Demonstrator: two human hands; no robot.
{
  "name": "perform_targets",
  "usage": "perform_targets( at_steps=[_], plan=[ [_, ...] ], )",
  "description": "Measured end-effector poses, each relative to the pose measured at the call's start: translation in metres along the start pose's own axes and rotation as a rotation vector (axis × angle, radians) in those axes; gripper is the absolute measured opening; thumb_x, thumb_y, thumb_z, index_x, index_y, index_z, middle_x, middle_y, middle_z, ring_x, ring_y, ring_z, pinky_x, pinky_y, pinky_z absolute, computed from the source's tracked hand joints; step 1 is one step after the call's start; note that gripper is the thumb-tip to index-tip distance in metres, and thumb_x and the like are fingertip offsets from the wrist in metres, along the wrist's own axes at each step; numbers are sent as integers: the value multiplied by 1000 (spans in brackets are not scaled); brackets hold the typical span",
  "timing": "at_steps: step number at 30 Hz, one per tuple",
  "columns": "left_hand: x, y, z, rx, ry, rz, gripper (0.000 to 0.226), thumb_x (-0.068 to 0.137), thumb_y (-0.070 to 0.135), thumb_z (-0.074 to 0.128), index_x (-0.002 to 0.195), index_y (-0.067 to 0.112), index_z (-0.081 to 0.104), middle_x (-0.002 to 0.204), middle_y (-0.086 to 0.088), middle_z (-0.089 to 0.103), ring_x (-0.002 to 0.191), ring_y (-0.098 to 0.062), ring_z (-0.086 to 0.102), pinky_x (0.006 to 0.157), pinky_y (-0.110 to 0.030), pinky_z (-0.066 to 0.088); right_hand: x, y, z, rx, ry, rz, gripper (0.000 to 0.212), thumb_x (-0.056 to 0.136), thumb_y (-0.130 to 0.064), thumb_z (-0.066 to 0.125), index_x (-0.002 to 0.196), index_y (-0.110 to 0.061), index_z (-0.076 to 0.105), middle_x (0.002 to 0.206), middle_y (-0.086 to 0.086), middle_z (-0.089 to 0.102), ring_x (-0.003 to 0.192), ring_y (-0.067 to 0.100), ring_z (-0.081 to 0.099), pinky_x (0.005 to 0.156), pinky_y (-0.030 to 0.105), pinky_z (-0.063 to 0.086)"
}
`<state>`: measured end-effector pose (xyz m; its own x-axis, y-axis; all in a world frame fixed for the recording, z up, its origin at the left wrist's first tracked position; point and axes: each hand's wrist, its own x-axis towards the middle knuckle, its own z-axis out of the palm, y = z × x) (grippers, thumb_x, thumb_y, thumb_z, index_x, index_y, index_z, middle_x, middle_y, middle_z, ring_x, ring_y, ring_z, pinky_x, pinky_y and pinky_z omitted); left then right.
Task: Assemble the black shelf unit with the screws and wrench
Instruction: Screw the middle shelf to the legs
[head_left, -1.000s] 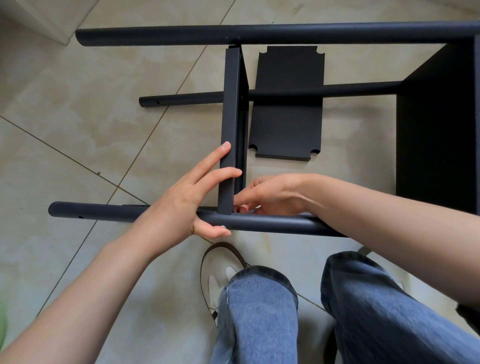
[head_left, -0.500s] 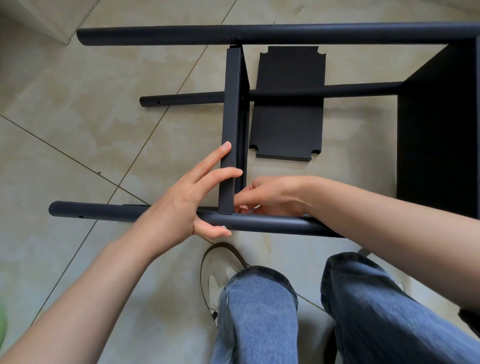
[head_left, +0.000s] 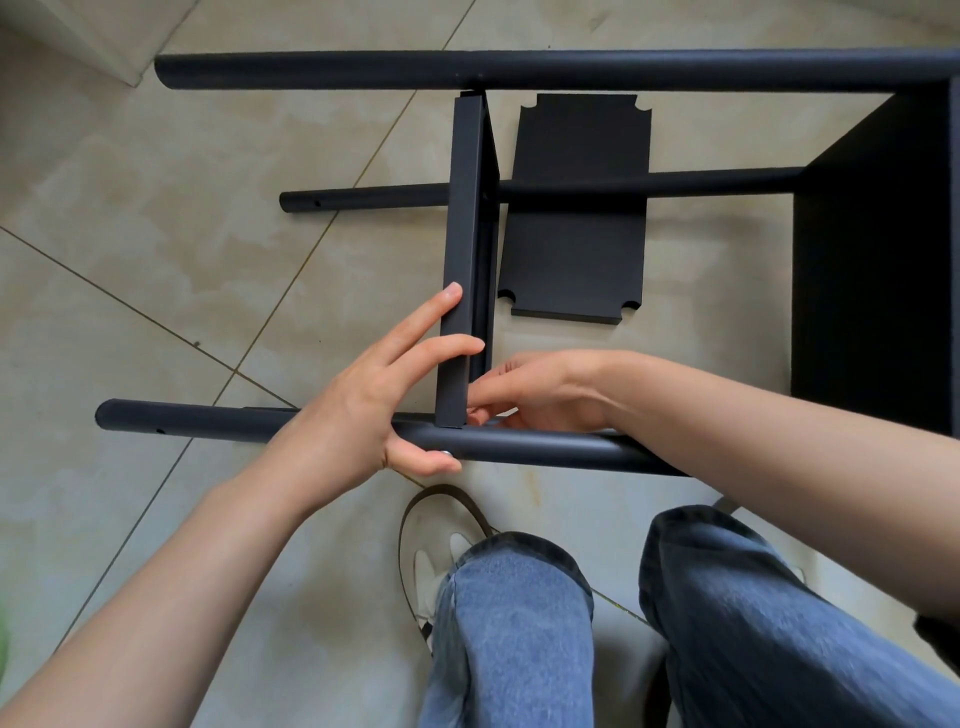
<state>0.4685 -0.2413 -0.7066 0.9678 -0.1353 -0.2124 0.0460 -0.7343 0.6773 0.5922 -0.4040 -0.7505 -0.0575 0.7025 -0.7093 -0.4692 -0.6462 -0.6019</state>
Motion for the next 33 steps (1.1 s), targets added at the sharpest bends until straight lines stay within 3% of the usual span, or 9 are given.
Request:
perform_targets(
  at_steps=[6,11,13,18,26,33],
  plan=[
    [0,0,0,-1,2,5,96,59,19,95,137,40,44,162,30,5,143,15,16,105,0,20,-5,0,-9,69,-16,63,29,95,-20,62,68,-16,72,72,0,62,64,8,61,61,19,50],
    [1,-1,1,19,0,5,97,58,22,94,137,44,42,162,32,2,142,16,16,105,-2,21,-1,0,-3,-17,-13,47,41,96,-21,59,55,-19,62,69,1,53,66,9,54,71,25,44],
    [1,-2,1,21,5,6,97,58,23,94,137,44,42,162,32,3,143,15,17,105,-1,22,0,-2,0,-39,-7,18,34,95,-16,57,60,-16,57,71,3,52,68,11,52,74,27,44],
    [0,-2,1,19,8,0,97,58,24,95,139,42,44,162,32,3,145,11,18,107,-12,25,-5,-2,-6,67,-22,25,28,95,-18,62,69,-15,70,72,0,64,63,6,62,65,20,51],
    [1,-2,2,18,15,2,97,58,23,95,140,39,45,162,31,3,146,9,18,109,-23,29,-4,-3,-1,52,40,53,22,96,-16,62,75,-10,68,73,4,61,66,11,60,72,26,48],
    [0,-2,2,18,16,-10,98,57,20,96,139,39,46,162,33,3,142,14,19,106,-16,27,0,-3,7,-24,183,8,25,91,-10,61,67,-9,66,75,8,61,68,18,57,72,29,49]
  ],
)
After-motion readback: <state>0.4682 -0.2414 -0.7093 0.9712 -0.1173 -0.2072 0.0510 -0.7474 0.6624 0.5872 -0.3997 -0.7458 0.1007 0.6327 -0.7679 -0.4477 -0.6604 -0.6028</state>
